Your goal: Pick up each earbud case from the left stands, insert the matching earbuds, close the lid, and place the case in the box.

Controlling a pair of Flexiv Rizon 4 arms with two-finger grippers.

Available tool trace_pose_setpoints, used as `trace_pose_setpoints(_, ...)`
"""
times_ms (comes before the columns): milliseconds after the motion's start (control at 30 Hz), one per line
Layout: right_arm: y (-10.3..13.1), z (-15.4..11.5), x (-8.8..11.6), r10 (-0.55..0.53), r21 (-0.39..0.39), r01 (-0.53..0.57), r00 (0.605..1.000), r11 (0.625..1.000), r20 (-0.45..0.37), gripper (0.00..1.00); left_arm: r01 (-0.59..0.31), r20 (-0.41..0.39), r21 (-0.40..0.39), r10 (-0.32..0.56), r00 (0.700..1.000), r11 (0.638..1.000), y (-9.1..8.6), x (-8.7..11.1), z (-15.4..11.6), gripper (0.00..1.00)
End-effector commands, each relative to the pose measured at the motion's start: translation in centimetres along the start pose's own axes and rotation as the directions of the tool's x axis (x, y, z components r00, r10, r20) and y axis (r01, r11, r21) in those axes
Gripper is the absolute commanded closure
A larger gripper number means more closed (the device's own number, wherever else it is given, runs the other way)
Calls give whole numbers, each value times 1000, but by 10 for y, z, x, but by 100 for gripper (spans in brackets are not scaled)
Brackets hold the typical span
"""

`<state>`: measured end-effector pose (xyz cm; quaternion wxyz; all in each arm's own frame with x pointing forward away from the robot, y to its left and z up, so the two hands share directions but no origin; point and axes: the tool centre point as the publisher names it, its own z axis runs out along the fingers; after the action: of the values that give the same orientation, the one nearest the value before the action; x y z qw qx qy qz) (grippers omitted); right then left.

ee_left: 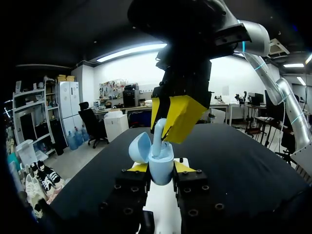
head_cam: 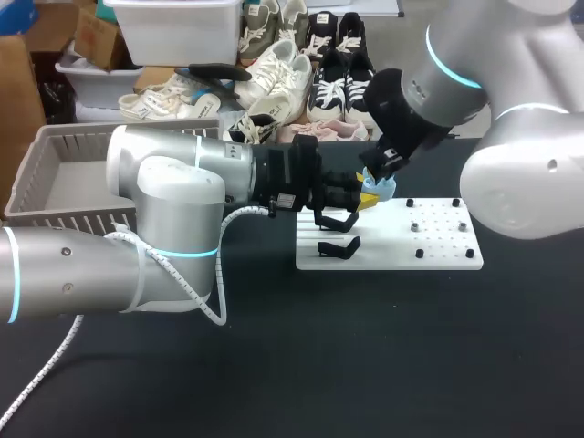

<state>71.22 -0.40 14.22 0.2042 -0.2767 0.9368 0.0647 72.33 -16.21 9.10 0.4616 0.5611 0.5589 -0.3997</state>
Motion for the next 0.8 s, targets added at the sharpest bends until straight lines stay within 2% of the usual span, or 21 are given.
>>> trace_pose_setpoints(33,0,2,-3,3,5,-3,1000,1000,-4,100,-1,2,-6,1,1000,1000,-1,0,0,100)
trace_pose_setpoints(800,4,2,-5,-3,8,3,1000,1000,-10,100,-1,2,-6,1,1000,1000,-1,0,0,100)
